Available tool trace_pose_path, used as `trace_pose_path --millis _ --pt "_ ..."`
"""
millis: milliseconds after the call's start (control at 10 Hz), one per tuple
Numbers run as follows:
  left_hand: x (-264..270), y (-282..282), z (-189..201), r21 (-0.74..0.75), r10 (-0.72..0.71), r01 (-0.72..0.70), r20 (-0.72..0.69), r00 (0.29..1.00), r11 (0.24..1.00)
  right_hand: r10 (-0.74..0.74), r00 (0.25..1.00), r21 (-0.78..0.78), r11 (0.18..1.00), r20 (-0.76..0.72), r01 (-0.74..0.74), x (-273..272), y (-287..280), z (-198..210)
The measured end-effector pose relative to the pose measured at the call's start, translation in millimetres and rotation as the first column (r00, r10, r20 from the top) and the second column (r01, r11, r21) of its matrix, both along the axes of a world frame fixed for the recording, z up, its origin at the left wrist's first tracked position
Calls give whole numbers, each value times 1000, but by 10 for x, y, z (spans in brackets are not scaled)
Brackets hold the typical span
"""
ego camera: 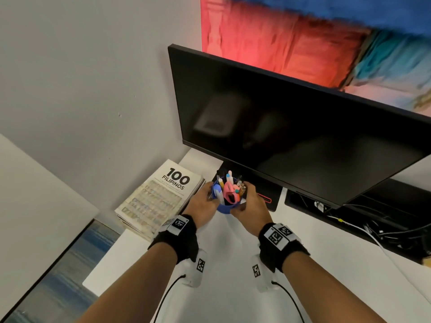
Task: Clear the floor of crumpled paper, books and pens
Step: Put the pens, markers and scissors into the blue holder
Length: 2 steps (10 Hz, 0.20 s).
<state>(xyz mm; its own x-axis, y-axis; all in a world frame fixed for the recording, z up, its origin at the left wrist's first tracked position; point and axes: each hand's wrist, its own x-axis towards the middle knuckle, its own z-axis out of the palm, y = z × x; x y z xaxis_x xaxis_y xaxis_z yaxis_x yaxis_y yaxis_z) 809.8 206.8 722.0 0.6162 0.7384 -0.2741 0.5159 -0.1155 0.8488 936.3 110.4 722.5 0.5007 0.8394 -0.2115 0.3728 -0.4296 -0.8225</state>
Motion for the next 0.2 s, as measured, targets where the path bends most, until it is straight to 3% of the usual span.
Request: trace_pose_path --millis 100,200 --pt "-109 -57 -6 51 108 -105 -64 992 993 0 999 3 1000 -50 0 21 -60 -68" --pt "-287 -107 -241 -79 175 -179 -56 983 981 -76 995 -73 995 -62 71 -28 -178 -88"
